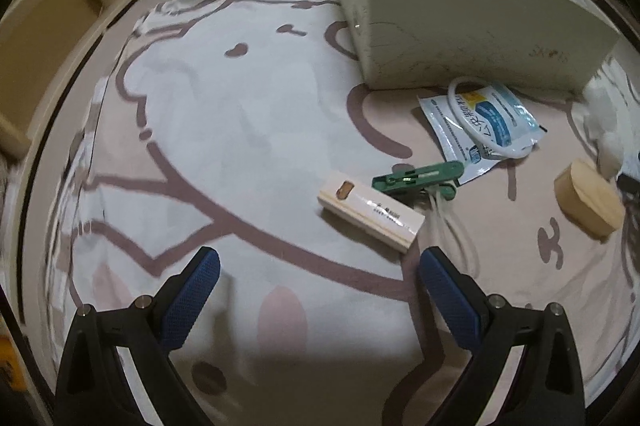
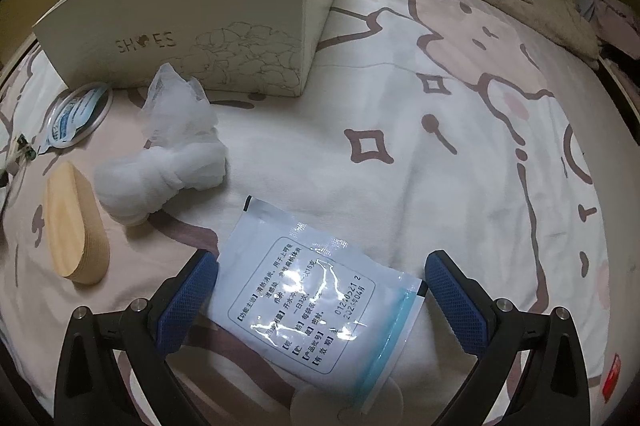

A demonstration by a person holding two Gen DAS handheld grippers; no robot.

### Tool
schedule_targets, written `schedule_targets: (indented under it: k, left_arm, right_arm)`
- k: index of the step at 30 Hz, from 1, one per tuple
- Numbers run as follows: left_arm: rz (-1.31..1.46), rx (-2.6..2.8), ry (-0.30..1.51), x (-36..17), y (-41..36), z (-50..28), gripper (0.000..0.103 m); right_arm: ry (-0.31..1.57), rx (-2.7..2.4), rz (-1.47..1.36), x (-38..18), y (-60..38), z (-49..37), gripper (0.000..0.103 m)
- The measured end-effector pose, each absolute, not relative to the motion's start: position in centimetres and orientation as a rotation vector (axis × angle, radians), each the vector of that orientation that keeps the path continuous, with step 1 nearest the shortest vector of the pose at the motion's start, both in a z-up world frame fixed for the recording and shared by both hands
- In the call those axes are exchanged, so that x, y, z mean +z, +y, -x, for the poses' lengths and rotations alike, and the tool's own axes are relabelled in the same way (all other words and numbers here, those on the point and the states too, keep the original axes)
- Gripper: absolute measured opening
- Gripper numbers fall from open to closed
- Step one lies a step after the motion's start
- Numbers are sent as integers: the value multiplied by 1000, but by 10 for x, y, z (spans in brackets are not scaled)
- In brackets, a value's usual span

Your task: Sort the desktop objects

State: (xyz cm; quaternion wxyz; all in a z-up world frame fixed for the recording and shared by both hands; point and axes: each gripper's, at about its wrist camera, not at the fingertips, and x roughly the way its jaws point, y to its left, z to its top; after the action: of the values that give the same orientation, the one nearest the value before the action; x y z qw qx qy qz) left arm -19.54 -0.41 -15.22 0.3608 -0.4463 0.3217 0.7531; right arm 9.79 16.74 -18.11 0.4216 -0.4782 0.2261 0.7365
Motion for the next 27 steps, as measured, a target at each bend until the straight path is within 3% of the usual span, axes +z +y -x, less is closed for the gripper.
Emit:
schedule_targets:
  k: [15, 17, 21, 23, 27]
  left_arm:
    - [1084, 1821, 816, -163, 13, 207, 98]
    - [1078, 1805, 812, -163, 14, 204, 88]
    - [1055, 1789, 806, -161, 15, 198, 78]
    - [1061, 1777, 794, -160, 15, 198, 67]
    - [1076, 1759, 774, -160, 15, 196, 59]
  right_arm:
    - [612, 1763, 1184, -180, 177, -117, 103]
    - [617, 1753, 1179, -181, 178, -119, 103]
    - [622, 1751, 1175, -182, 179, -120, 103]
    - [621, 1752, 1174, -182, 179, -120, 103]
    - [621, 1752, 1176, -183, 180, -120, 103]
